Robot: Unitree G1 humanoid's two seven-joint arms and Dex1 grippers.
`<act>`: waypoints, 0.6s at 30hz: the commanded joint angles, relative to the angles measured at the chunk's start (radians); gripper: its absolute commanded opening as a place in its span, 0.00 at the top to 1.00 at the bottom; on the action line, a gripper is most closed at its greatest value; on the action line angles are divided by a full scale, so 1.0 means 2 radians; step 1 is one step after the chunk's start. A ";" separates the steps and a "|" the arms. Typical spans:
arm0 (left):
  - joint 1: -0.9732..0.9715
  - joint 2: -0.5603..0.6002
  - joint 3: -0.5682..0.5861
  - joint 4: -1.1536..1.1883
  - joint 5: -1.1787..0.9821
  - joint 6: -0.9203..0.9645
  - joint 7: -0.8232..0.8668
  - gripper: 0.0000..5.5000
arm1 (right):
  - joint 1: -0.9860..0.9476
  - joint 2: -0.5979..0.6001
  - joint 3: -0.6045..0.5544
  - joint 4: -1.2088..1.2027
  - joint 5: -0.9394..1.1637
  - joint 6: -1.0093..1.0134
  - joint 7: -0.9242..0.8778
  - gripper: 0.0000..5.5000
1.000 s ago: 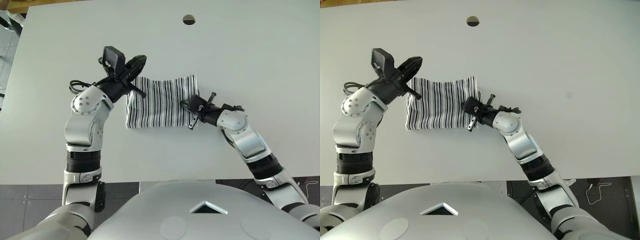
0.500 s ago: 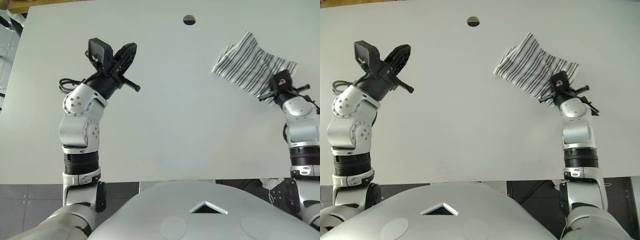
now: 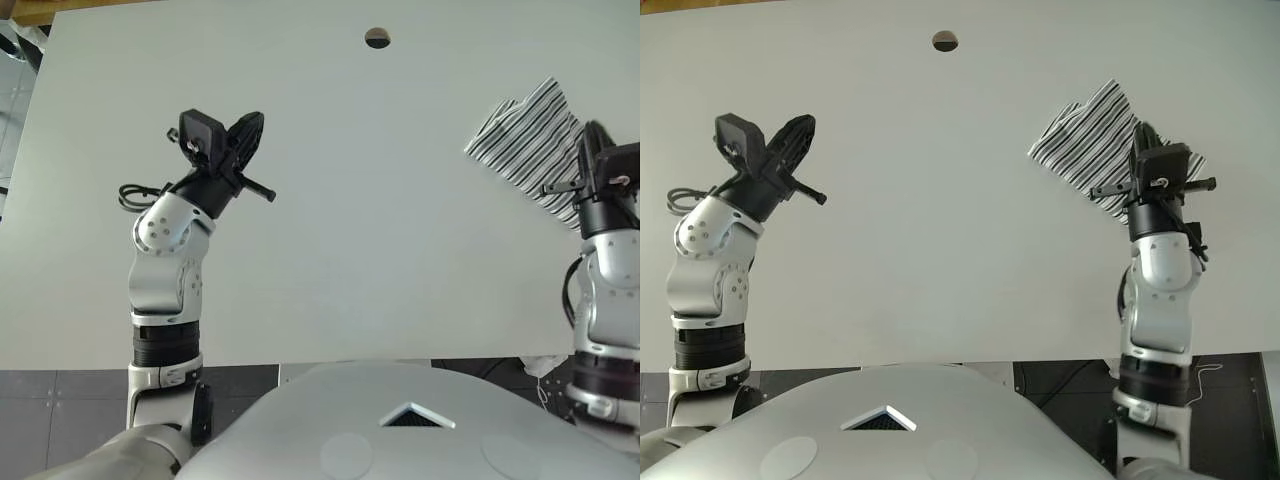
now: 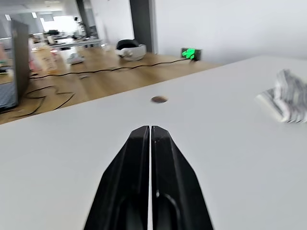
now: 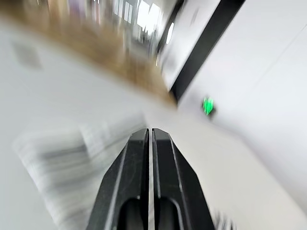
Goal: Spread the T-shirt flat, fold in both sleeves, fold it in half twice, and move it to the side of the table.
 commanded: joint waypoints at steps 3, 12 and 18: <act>0.074 -0.053 0.002 0.048 0.098 -0.193 0.096 0.98 | 0.048 0.090 0.047 -0.041 -0.087 -0.154 -0.081 0.98; 0.087 -0.067 -0.043 0.052 0.180 -0.317 0.136 0.98 | 0.033 0.080 0.039 0.046 -0.088 -0.195 -0.074 0.98; 0.089 -0.060 -0.040 0.070 0.156 -0.288 0.121 0.98 | 0.038 0.086 0.048 0.039 -0.101 -0.179 -0.072 0.98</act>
